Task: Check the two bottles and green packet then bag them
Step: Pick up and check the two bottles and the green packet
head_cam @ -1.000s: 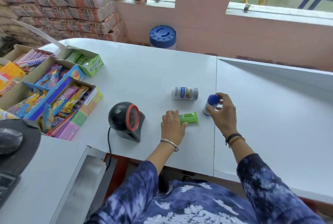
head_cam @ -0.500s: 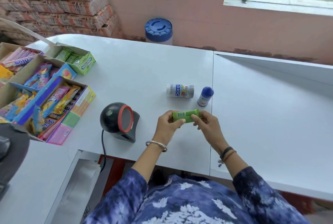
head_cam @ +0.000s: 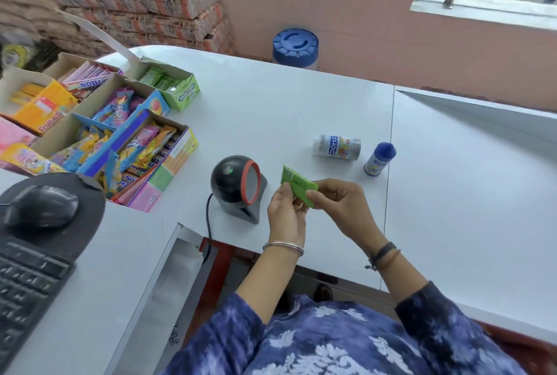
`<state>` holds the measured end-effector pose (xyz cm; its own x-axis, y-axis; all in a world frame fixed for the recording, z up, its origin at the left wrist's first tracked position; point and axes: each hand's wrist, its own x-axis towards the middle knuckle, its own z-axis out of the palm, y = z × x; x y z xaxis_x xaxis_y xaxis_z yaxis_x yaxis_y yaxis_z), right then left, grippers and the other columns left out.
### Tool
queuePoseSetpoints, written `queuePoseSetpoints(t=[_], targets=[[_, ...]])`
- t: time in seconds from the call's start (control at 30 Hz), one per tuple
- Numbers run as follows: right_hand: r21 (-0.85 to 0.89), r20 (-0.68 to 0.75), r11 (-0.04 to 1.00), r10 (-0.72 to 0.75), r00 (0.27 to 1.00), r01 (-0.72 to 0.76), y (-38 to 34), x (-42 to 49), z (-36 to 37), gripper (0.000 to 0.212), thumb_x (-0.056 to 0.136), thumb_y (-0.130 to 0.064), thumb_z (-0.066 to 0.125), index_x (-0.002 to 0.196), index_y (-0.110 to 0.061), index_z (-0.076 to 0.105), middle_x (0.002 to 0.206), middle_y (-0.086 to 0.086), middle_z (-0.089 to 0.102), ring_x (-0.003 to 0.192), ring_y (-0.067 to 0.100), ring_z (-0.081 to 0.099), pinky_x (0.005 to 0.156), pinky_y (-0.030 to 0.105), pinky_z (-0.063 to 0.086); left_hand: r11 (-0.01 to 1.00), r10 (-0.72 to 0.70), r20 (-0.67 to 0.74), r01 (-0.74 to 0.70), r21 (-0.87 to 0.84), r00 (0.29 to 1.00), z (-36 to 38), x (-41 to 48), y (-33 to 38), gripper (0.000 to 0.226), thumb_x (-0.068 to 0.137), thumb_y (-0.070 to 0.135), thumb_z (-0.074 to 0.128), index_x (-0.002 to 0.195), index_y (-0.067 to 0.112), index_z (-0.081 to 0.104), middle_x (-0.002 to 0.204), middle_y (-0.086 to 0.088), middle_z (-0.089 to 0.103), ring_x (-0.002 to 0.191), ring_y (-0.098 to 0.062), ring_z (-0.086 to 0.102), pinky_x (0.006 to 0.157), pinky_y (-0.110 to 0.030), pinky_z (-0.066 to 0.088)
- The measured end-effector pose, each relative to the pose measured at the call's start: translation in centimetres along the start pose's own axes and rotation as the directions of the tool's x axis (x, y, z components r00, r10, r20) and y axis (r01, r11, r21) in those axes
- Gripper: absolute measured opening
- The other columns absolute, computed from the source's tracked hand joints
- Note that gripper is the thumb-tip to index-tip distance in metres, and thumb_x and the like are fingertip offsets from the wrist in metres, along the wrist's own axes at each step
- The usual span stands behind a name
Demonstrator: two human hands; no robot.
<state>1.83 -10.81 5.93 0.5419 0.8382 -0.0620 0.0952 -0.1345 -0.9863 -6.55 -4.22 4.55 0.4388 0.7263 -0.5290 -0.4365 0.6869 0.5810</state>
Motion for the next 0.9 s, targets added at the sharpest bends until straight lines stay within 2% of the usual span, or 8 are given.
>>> queuePoseSetpoints(t=[0.13,0.3,0.47,0.57,0.67,0.77,0.83,0.9], targets=[[-0.182,0.049,0.967,-0.17,0.984,0.176,-0.4,-0.5,2.4,0.012,0.077,-0.007,0.073,0.089,-0.007,0.074,0.078,0.0,0.072,0.068,0.005,0.068,0.066,0.014,0.053,0.999,0.031,-0.064,-0.034,-0.043,0.997,-1.2,-0.1,1.0,0.024,0.098,0.016,0.036,0.094,0.011,0.059,0.081,-0.003,0.059,0.076,-0.011,0.058,0.066,-0.018,0.055],[-0.242,0.066,0.936,-0.245,0.967,0.254,-0.8,-0.5,2.7,0.015,0.078,-0.007,0.073,0.093,-0.005,0.074,0.08,0.006,0.073,0.073,0.012,0.069,0.067,0.012,0.054,0.999,0.024,-0.063,-0.026,-0.042,0.998,-1.2,0.0,1.2,0.024,0.097,0.015,0.038,0.092,0.008,0.06,0.081,-0.007,0.057,0.083,-0.02,0.055,0.097,-0.037,0.044],[-0.325,-0.065,0.913,-0.281,0.957,0.246,0.7,-0.3,-0.2,0.025,0.081,-0.006,0.066,0.105,-0.01,0.07,0.086,0.0,0.07,0.073,0.008,0.066,0.068,0.013,0.054,0.957,-0.009,-0.022,0.015,0.289,1.0,0.0,1.4,0.4,0.022,0.096,0.016,0.041,0.106,0.004,0.057,0.097,-0.011,0.062,0.086,-0.018,0.06,0.077,-0.026,0.052],[-0.521,-0.159,0.829,-0.329,0.931,0.204,3.3,-0.4,-3.9,0.025,0.083,-0.007,0.062,0.106,-0.013,0.07,0.094,0.003,0.069,0.073,0.016,0.064,0.068,0.03,0.059,0.63,0.195,0.03,-0.149,0.763,0.98,1.6,3.6,-0.6,0.037,0.092,0.012,0.046,0.128,0.005,0.043,0.123,-0.013,0.052,0.105,-0.02,0.053,0.093,-0.03,0.045],[-0.763,-0.15,0.63,-0.393,0.907,0.146,5.6,-1.0,-6.4,0.025,0.083,-0.011,0.055,0.103,-0.016,0.07,0.099,0.004,0.07,0.078,0.024,0.062,0.053,0.031,0.054,0.201,0.315,0.394,-0.466,0.861,0.864,3.8,6.2,-1.2,0.046,0.087,0.0,0.045,0.132,0.003,0.036,0.134,-0.015,0.041,0.124,-0.026,0.04,0.108,-0.033,0.032],[-0.891,-0.07,0.441,-0.373,0.925,0.11,7.0,-1.1,-7.4,0.029,0.076,-0.003,0.059,0.101,-0.015,0.069,0.099,0.005,0.069,0.076,0.028,0.063,0.043,0.029,0.051,-0.159,0.123,0.563,-0.544,0.824,0.817,5.4,9.7,-1.7,0.063,0.081,-0.006,0.045,0.14,0.004,0.025,0.15,-0.014,0.025,0.14,-0.03,0.019,0.115,-0.037,0.024],[-0.904,-0.021,0.408,-0.332,0.943,0.124,7.9,-0.8,-7.9,0.041,0.064,0.009,0.067,0.099,-0.012,0.07,0.099,0.008,0.069,0.079,0.032,0.065,0.053,0.032,0.056,-0.357,-0.019,0.561,-0.53,0.769,0.828,6.1,11.4,-1.7,0.072,0.079,-0.005,0.048,0.143,0.01,0.019,0.154,-0.009,0.019,0.144,-0.03,0.009,0.111,-0.039,0.03],[-0.903,-0.009,0.415,-0.276,0.961,0.111,8.3,-0.6,-8.1,0.045,0.06,0.007,0.065,0.1,-0.013,0.07,0.103,0.007,0.069,0.089,0.031,0.066,0.072,0.034,0.053,-0.411,-0.062,0.571,-0.542,0.733,0.819,6.4,12.6,-1.4,0.069,0.076,-0.004,0.05,0.14,0.011,0.028,0.148,-0.01,0.029,0.14,-0.031,0.018,0.105,-0.04,0.037]])
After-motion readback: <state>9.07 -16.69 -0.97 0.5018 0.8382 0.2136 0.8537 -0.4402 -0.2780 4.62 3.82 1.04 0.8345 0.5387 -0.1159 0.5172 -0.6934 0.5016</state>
